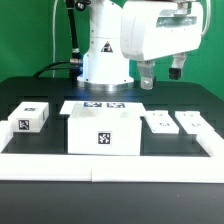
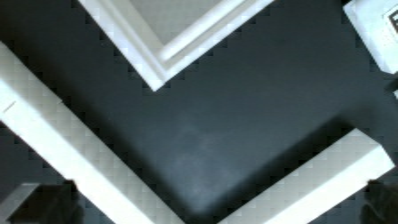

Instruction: Assemble cabinet

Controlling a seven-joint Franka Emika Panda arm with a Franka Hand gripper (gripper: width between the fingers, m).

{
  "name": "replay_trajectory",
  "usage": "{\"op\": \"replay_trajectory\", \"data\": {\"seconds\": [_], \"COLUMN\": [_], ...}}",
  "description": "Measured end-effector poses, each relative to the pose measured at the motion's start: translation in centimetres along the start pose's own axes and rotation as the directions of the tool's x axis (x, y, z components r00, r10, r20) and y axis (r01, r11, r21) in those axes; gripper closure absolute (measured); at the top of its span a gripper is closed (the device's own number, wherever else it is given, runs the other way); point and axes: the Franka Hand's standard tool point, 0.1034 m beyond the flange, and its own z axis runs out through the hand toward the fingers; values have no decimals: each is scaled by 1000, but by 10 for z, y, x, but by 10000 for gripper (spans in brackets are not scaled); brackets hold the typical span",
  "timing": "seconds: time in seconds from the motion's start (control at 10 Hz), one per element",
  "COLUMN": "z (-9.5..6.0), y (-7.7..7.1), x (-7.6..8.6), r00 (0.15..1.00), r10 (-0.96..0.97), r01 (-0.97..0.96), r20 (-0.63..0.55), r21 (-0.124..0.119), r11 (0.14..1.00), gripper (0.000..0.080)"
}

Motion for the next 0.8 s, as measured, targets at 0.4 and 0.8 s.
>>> {"op": "replay_trajectory", "data": {"seconds": [0.4,0.8], "z": [0,1], "y": [0,3], "x": [0,-2], "r00": [1000,998], "r10": [0,-57], "r01": [0,57], "r20": [0,-10], "r21": [0,-13], "r11": [1000,998], "gripper": [2,2]}}
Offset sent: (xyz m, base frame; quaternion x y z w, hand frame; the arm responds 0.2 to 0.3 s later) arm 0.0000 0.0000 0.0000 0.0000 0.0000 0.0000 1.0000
